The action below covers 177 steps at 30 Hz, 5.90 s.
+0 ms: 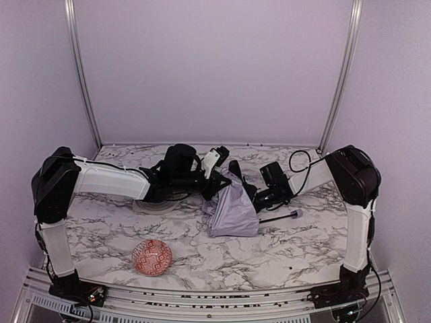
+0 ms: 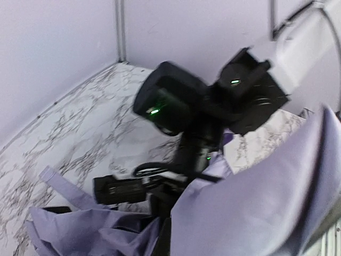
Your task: Put away the umbrella
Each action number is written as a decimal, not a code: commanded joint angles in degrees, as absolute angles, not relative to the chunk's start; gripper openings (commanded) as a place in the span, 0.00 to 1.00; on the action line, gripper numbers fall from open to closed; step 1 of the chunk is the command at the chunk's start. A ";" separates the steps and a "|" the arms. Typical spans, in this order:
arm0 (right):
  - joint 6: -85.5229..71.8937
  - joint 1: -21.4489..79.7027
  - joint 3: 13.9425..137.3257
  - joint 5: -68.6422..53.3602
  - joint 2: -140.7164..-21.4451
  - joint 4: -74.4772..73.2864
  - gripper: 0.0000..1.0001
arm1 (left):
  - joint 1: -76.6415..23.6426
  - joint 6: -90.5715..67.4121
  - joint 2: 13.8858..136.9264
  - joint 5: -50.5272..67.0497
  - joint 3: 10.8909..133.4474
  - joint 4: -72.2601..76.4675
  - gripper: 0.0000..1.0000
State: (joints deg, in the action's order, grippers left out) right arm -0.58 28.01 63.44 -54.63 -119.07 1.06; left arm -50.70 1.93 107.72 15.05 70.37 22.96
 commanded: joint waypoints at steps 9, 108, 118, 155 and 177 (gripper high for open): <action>-5.08 28.21 57.39 -54.49 -118.47 3.84 0.04 | -47.37 -3.39 121.37 5.92 71.68 14.30 0.00; 33.71 27.49 64.12 -33.39 -89.79 -13.84 0.13 | -49.81 17.79 104.05 23.24 62.19 22.58 0.52; 40.81 41.91 58.15 -8.71 -88.62 -13.46 0.13 | -52.13 19.13 103.07 19.65 57.58 30.05 0.50; 41.30 63.63 46.67 4.53 -95.93 -5.51 0.52 | -45.79 8.96 112.63 26.23 68.32 23.29 0.57; 43.96 65.21 48.23 2.96 -98.05 -6.68 0.58 | -51.94 7.67 135.53 -2.72 106.21 -6.85 0.00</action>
